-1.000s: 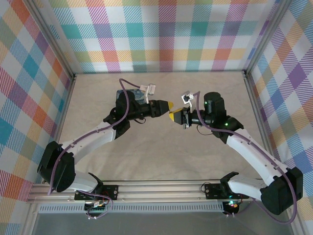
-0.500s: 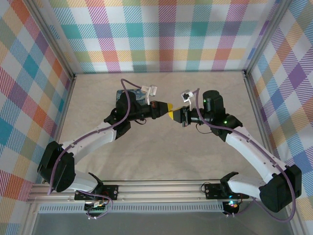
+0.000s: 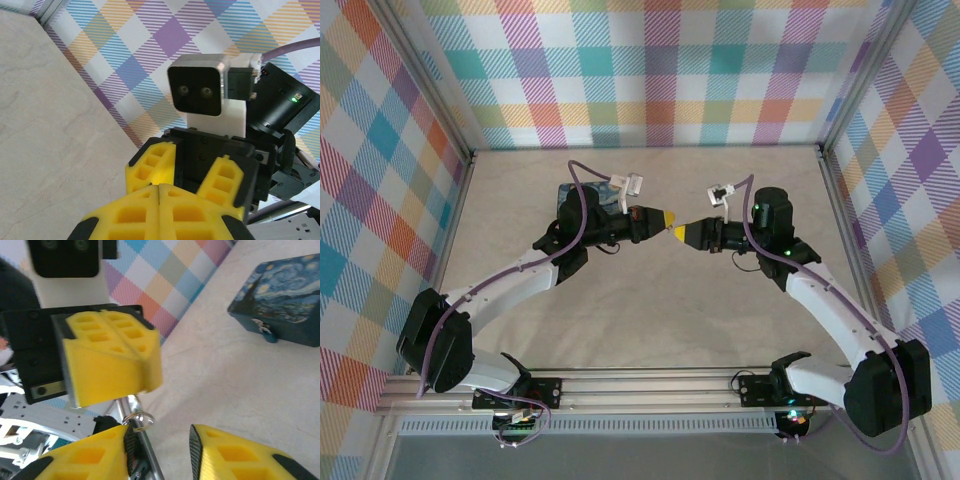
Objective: Unlock a padlock with a key
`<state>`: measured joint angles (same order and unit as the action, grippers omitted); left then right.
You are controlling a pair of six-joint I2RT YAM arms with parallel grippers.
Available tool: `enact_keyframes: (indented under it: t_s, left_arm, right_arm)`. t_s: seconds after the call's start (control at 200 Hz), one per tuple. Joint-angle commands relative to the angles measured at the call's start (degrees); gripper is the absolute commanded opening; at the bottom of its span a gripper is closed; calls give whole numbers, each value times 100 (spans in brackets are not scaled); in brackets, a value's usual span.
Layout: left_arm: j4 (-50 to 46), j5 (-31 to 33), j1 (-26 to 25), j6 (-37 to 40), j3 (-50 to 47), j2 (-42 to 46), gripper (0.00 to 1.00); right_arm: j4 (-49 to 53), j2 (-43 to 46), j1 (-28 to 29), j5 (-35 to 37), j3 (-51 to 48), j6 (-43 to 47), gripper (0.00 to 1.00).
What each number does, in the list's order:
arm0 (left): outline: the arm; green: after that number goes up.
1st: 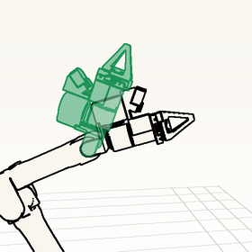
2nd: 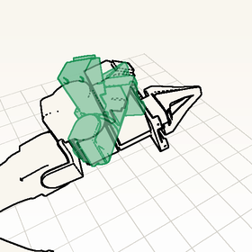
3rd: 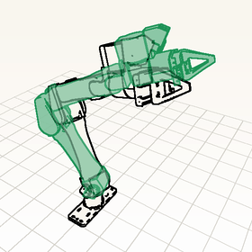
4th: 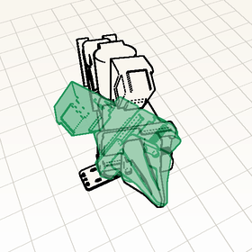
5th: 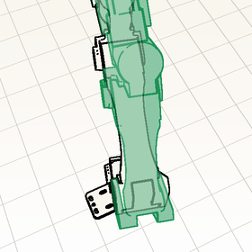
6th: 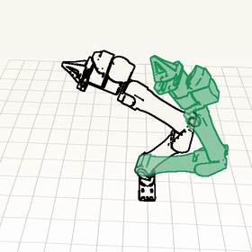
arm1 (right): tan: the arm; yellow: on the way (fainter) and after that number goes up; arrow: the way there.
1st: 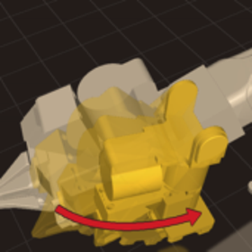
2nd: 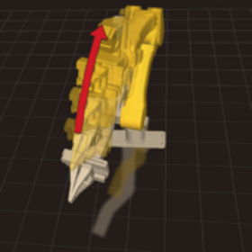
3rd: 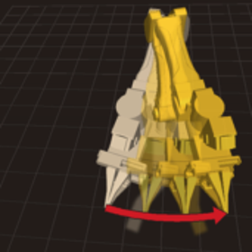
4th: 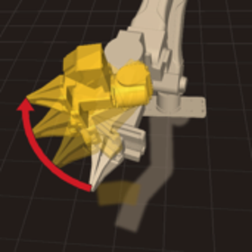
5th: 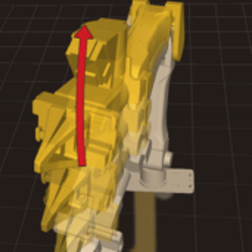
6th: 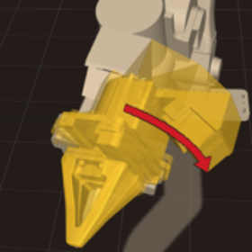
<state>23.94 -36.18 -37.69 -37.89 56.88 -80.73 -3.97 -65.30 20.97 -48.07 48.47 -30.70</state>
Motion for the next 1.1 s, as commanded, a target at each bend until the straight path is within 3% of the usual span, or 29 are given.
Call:
enact_keyframes:
  t_s: [0.0,0.345,0.655,1.095]
  left_arm:
    - [66,-64,-63,72,165,48,0]
    - [57,-57,-63,63,165,58,0]
    - [45,-19,-63,55,191,55,0]
    - [-13,69,-59,62,239,40,0]
  right_arm:
    - [-640,-18,3,-428,-30,-314,38]
    - [-1083,-281,18,-422,-3,-623,38]
    - [-1298,-416,100,-376,-57,-762,31]
    - [-957,-241,128,-220,-166,-477,31]
